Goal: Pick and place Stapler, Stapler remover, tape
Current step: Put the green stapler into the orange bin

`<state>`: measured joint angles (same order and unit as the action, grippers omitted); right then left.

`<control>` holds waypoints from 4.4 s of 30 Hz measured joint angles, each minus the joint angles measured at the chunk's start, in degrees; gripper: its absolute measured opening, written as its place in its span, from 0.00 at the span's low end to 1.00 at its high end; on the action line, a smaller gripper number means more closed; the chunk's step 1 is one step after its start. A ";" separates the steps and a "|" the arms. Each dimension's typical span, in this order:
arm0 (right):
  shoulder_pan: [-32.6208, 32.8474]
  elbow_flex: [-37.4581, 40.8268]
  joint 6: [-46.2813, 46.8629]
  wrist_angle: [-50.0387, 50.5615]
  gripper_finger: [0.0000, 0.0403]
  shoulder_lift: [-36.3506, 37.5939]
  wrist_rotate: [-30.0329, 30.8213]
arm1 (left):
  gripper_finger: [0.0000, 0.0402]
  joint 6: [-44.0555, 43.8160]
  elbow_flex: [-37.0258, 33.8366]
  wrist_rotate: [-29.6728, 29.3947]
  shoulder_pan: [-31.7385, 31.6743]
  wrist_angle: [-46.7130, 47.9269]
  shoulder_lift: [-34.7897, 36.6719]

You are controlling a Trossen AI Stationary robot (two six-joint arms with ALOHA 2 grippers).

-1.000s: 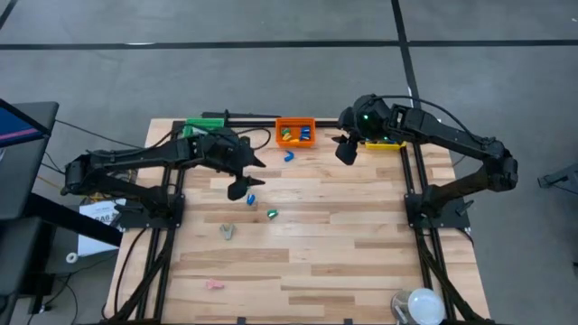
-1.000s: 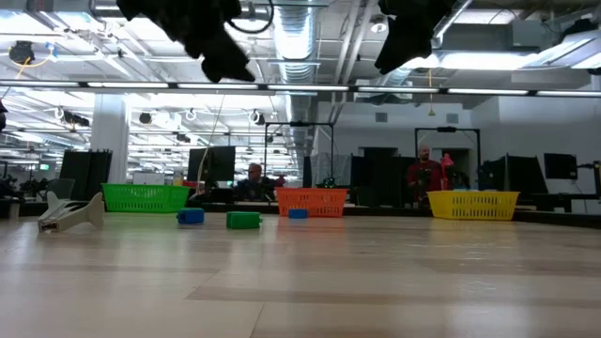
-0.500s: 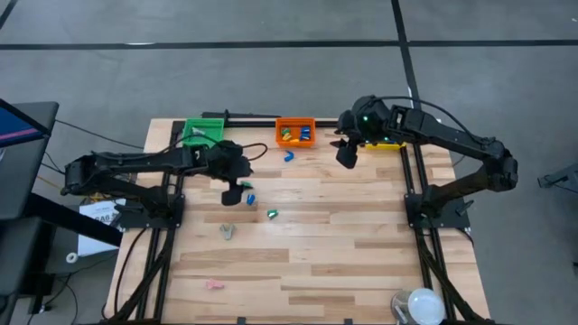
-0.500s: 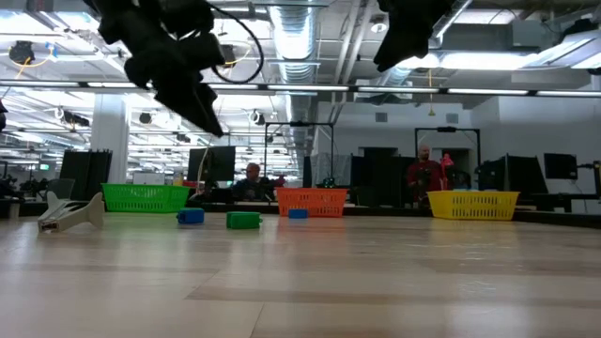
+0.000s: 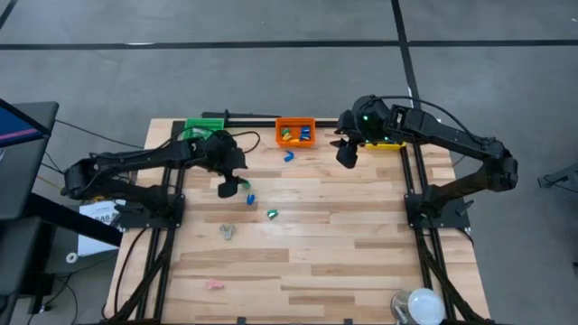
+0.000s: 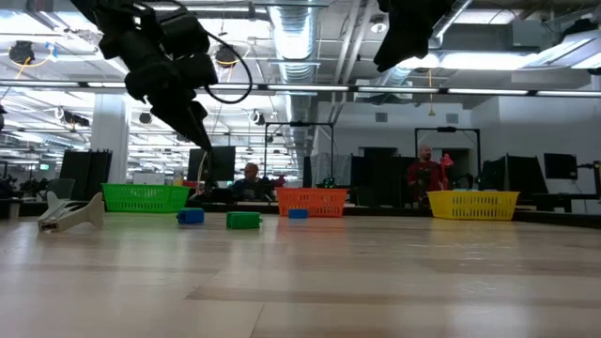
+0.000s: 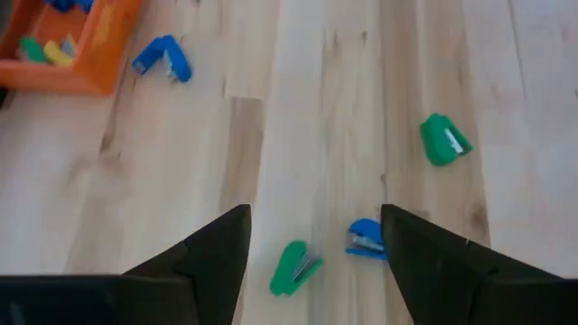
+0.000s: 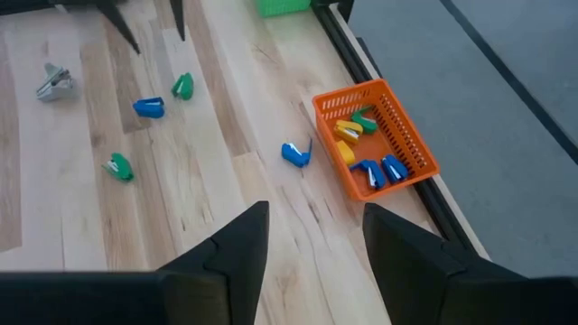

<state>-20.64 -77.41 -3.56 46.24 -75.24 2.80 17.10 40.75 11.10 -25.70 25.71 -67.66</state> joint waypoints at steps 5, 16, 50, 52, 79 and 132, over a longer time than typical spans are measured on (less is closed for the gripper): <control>-0.02 0.00 -0.02 0.00 0.43 0.00 -0.02 | 0.56 0.13 -0.04 0.95 -3.39 1.41 0.00; -0.04 0.00 0.13 0.00 0.43 0.00 0.00 | 0.54 9.27 -0.04 1.24 -3.42 2.86 -5.00; -0.04 0.00 0.64 0.00 0.43 0.00 0.07 | 0.47 27.71 -0.04 -5.71 -0.02 -1.61 -20.57; -0.05 0.00 0.64 0.00 0.43 -0.02 0.11 | 0.47 27.69 -0.04 -5.71 -0.02 -1.82 -20.72; -0.06 0.00 0.64 0.00 0.43 -0.02 0.16 | 0.18 25.97 -0.04 -5.26 1.86 -1.58 -20.24; 0.00 0.01 2.13 0.00 0.43 -0.03 0.16 | 0.16 -17.60 11.29 -4.90 -7.18 -32.16 -4.08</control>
<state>-20.64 -77.40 -1.42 46.24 -75.27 2.96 -0.50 52.04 6.20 -32.88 -6.45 -71.74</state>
